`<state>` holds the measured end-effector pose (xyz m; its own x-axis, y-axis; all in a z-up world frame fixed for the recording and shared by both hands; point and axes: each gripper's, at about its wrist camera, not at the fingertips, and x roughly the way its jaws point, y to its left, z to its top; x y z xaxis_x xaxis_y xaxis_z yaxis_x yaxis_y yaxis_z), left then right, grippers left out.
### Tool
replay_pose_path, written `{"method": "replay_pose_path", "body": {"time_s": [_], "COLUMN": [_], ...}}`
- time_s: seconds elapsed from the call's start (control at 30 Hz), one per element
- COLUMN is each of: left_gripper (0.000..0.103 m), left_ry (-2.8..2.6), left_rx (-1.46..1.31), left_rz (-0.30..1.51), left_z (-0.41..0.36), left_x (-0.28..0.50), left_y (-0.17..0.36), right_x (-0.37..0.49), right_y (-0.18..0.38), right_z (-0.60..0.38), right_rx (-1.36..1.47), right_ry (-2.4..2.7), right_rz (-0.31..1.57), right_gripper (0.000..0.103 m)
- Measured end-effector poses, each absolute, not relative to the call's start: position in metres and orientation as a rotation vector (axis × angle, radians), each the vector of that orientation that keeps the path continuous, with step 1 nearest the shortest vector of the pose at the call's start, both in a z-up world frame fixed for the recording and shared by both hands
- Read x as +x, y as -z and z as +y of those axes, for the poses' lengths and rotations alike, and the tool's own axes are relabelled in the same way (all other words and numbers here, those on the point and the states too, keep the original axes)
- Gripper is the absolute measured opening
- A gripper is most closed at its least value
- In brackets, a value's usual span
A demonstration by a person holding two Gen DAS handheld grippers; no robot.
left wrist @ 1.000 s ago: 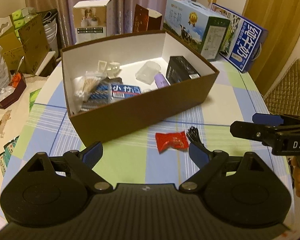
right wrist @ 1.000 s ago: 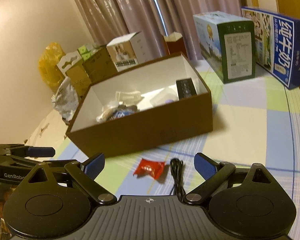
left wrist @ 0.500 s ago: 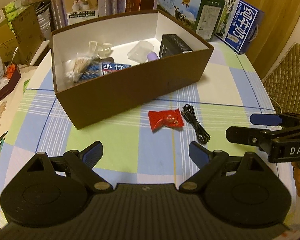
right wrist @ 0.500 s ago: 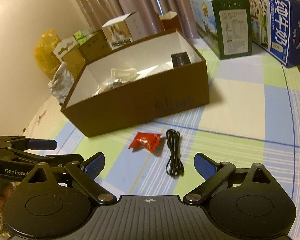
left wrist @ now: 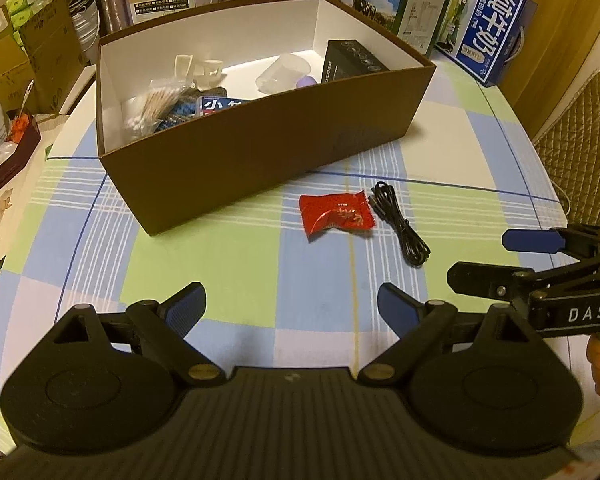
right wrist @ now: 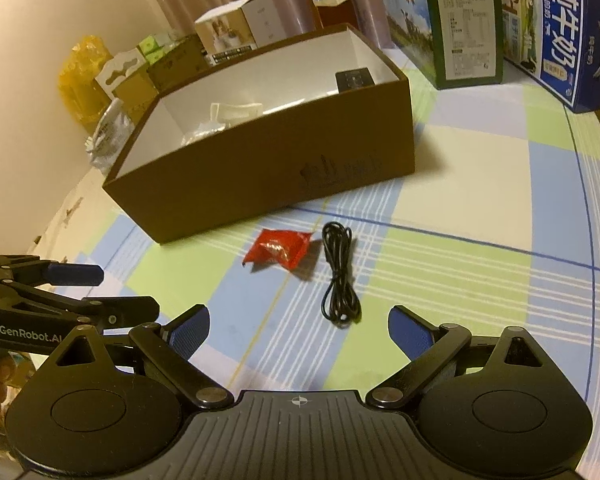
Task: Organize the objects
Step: 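Open both tools and withdraw them from the brown box toward the candy and cable, then grasp the red candy packet with the left tool while the right tool grasps the black cable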
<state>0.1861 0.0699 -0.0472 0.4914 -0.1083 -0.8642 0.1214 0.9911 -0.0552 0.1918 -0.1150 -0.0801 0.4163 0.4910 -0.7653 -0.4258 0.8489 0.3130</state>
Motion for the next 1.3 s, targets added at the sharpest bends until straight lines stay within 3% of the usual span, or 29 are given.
{"method": "replay_pose_path", "body": {"time_s": [0.53,1.2,1.3], "left_gripper": [0.091,0.091,0.091], "left_ry": [0.116,0.118,0.137], "left_rx": [0.043,0.047,0.046], "left_rz": [1.082,1.107,1.096], "left_z": [0.069,0.073,0.069], "left_x": [0.198,0.217,0.22], "left_y": [0.069,0.101,0.103], "right_x": [0.2,0.232,0.232], "right_y": [0.107,0.153,0.155], "right_z": [-0.104,-0.082,-0.085], "right_rx": [0.0,-0.104,-0.11], "right_ry": [-0.533,-0.496,-0.481], "right_rz": [0.996,0.962,0.948], "right_gripper": [0.093,0.026,0.023]}}
